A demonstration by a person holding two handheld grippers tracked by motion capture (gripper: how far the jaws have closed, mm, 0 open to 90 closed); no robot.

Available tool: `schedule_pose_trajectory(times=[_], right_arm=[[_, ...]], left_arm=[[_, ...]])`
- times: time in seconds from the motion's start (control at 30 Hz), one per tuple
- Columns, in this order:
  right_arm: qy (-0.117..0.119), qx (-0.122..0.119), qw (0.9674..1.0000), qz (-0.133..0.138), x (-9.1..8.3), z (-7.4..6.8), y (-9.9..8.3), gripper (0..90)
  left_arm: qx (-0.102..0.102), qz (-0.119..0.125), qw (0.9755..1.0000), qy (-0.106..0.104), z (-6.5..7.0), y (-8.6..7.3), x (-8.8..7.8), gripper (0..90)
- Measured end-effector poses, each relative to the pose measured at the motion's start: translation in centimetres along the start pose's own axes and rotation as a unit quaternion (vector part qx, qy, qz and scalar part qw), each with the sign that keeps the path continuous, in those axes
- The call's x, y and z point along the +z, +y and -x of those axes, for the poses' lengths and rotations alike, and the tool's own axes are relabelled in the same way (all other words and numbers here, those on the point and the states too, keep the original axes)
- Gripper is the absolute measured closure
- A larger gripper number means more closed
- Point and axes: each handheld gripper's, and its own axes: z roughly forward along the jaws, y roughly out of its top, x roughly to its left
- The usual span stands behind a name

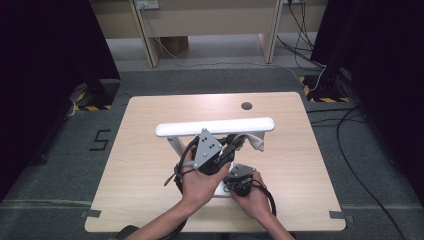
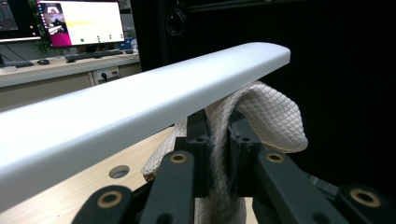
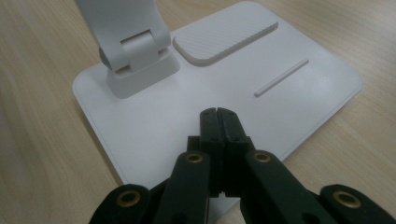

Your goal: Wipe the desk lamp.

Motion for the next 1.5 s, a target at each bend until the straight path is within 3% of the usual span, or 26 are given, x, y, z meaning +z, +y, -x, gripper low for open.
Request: schedule_pose_trajectory(times=[1.5], right_arm=[[-0.001,-0.002,1.0000,0.002,0.0,0.0,0.0,90.0]], left_arm=[[-0.009,0.008,0.9998,0.015,-1.2,-0.4,-2.3,81.2]])
